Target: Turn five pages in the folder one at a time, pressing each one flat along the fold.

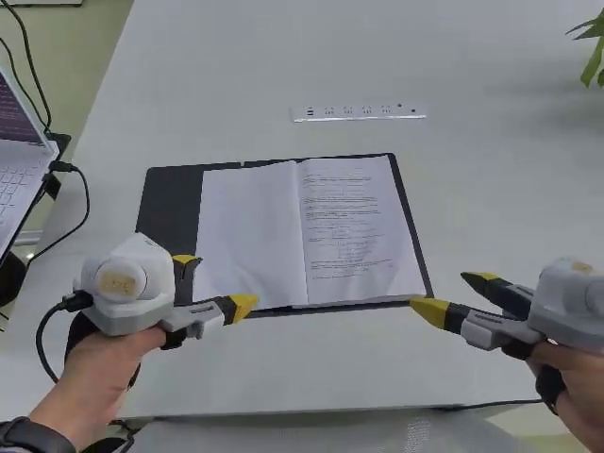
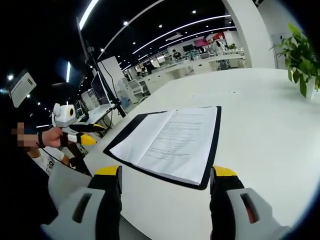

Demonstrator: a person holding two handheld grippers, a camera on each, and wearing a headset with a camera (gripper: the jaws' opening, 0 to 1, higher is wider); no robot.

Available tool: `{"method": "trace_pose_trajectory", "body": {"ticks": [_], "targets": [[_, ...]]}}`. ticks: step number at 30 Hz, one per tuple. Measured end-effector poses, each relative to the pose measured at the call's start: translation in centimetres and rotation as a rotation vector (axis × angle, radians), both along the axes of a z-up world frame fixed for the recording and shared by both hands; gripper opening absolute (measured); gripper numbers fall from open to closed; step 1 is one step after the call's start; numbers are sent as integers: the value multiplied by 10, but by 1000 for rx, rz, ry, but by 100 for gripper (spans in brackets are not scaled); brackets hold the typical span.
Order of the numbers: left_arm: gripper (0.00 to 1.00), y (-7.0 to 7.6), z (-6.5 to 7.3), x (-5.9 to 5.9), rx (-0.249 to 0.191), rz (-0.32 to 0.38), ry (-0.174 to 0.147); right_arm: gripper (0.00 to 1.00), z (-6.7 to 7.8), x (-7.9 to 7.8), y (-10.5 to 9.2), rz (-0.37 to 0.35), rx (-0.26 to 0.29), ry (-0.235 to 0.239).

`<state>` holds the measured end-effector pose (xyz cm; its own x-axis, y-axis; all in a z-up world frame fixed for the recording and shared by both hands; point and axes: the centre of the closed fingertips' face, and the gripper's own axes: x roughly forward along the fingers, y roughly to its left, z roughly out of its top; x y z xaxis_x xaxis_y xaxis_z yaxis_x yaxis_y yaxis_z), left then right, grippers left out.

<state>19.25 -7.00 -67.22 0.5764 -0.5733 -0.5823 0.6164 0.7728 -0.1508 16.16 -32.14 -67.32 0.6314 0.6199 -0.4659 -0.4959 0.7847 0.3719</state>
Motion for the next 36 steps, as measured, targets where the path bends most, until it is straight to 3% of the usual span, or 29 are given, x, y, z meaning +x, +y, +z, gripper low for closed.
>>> {"method": "trace_pose_trajectory", "body": {"ticks": [4, 17, 22, 26, 36], "targets": [[63, -15, 0, 5, -7, -29, 0, 71, 1, 1, -5, -16, 6, -4], [63, -77, -6, 5, -29, -180, 17, 72, -2, 0, -20, -33, 8, 5], [63, -98, -11, 7, -32, -238, 38, 72, -2, 0, -24, -42, 11, 6], [62, -116, -16, 8, -21, -283, 57, 74, -3, -1, -25, -34, 8, 9], [63, -153, -25, 17, -17, -355, 65, 75, -9, 2, -29, -39, 10, 16]]}}
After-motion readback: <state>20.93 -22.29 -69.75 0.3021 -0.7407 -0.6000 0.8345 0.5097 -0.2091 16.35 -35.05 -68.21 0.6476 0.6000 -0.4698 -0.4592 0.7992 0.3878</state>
